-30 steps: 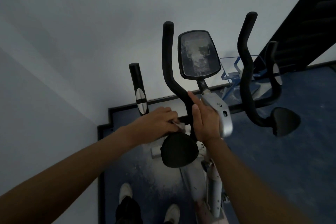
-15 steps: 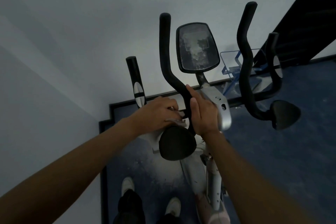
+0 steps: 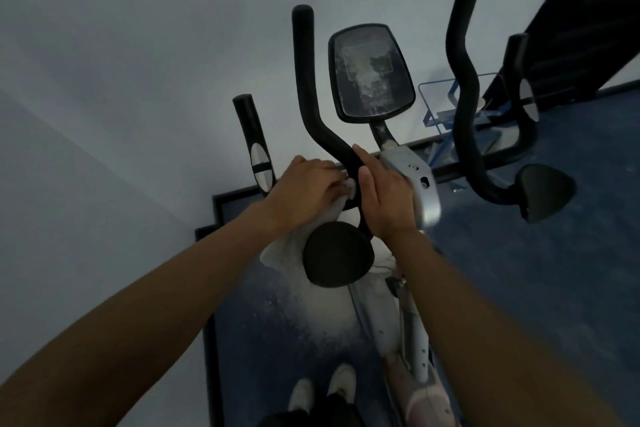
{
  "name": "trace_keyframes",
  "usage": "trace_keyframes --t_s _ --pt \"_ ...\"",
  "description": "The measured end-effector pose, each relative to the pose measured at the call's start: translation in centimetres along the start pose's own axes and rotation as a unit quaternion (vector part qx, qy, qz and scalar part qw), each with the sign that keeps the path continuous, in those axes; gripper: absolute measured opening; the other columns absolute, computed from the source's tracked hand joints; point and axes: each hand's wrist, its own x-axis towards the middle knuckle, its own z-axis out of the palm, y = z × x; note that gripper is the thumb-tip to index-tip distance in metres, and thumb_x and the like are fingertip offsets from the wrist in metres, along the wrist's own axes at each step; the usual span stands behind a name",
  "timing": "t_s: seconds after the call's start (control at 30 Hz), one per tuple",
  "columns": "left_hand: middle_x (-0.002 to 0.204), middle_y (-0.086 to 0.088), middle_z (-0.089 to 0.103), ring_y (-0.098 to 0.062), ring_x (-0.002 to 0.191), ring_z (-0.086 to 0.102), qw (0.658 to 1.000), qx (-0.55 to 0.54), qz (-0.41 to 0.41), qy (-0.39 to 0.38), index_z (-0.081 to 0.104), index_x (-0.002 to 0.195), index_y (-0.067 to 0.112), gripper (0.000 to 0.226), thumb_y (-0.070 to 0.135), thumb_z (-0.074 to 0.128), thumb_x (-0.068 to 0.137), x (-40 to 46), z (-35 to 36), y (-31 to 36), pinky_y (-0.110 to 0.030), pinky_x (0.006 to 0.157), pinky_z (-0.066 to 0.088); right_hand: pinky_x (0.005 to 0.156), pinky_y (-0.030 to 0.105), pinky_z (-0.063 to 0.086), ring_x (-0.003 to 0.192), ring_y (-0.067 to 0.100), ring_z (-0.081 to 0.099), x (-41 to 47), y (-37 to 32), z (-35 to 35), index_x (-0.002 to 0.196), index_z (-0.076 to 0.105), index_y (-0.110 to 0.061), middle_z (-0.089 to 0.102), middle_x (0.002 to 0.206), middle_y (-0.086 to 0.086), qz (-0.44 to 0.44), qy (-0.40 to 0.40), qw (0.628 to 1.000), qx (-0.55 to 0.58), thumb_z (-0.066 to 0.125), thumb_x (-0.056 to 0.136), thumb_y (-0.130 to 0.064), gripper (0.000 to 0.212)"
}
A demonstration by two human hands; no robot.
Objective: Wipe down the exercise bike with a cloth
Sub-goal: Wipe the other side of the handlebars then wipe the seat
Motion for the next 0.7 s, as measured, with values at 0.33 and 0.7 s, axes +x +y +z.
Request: trace_keyframes --t_s 0.33,0.7 --pt "0.094 -0.009 0.062 -0.02 0.079 0.056 0.989 -0.009 0.122 0.085 0.073 0.11 0.007 0.034 0.033 0.054 0.097 -8.6 -2.4 -5.7 -0.029 0.075 0.043 0.111 0.047 0.044 0.129 0.007 0.052 -5.8 -1.5 -1.2 0.138 0.056 -0.018 0.058 0.137 -0.005 0.087 0.042 0.983 0.155 0.04 0.107 -0.029 0.037" --pt "0.111 0.015 0.062 0.005 0.102 0.06 0.942 -0.315 -0.067 0.097 0.062 0.115 0.028 0.029 0.022 0.075 0.09 -17.6 -5.8 -0.3 -0.007 0.086 0.045 0.101 0.049 0.052 0.124 0.016 0.058 -21.2 -10.3 -2.8 0.131 0.058 -0.037 0.061 0.133 -0.009 0.176 0.163 0.947 0.215 0.042 0.106 -0.028 0.031"
